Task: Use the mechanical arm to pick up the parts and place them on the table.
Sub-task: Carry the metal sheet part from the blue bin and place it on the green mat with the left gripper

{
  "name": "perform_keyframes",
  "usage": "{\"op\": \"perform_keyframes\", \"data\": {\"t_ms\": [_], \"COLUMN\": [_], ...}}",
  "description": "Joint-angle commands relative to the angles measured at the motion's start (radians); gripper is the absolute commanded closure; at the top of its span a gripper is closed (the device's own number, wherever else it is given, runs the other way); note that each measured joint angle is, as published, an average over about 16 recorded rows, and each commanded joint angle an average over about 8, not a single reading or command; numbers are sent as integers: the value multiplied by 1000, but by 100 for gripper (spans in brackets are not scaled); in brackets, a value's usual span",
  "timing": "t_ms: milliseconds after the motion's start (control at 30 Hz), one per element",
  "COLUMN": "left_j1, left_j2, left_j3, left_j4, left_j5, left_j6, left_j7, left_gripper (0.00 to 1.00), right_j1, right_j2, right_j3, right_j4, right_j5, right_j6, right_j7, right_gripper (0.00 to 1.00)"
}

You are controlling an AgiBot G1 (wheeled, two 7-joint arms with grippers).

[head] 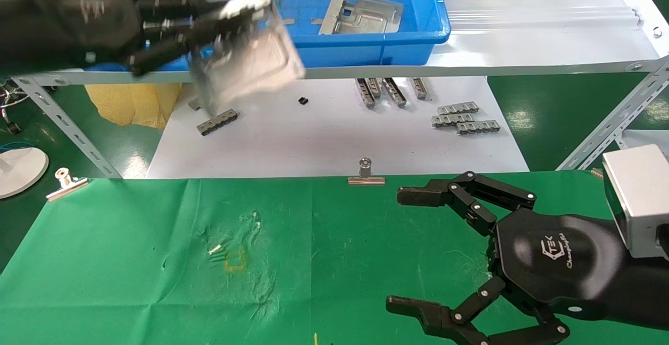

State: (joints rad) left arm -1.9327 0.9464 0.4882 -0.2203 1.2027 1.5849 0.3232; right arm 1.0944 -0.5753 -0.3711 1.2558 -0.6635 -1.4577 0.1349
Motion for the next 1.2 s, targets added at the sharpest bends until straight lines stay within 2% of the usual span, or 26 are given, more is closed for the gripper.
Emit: {"op": "perform_keyframes", "data": {"t_ms": [33,300,467,633,700,733,900,933,1000,1200], "left_j1": [28,177,221,235,236,235,227,225,222,213], "left_j2": [-22,-60,-32,1,14,20,54,60,70,82], "left_j3": [9,193,283,311,315,317,314,313,312,315], "left_j4": [-32,-182,-146,-55,-21,-5,68,79,97,129], "left_j5": [-6,8,65,80,83,85,86,86,86,90], "left_j6": [25,13,-4,-18,-31,-41,-110,-122,-138,-116], "left_j7": [37,160,275,355,384,398,455,466,485,535], "left_gripper": [100,100,100,100,87,77,14,8,0,0], "right_j1": [0,0,0,0,0,0,0,0,0,0], "right_j2": [0,0,0,0,0,0,0,0,0,0], "right_j3": [0,0,0,0,0,0,0,0,0,0], "right_j4": [0,0,0,0,0,0,0,0,0,0], "right_j5": [0,0,0,0,0,0,0,0,0,0], "right_j6": [0,0,0,0,0,0,0,0,0,0], "right_j7": [0,0,0,0,0,0,0,0,0,0], "right_gripper": [0,0,0,0,0,0,0,0,0,0]}}
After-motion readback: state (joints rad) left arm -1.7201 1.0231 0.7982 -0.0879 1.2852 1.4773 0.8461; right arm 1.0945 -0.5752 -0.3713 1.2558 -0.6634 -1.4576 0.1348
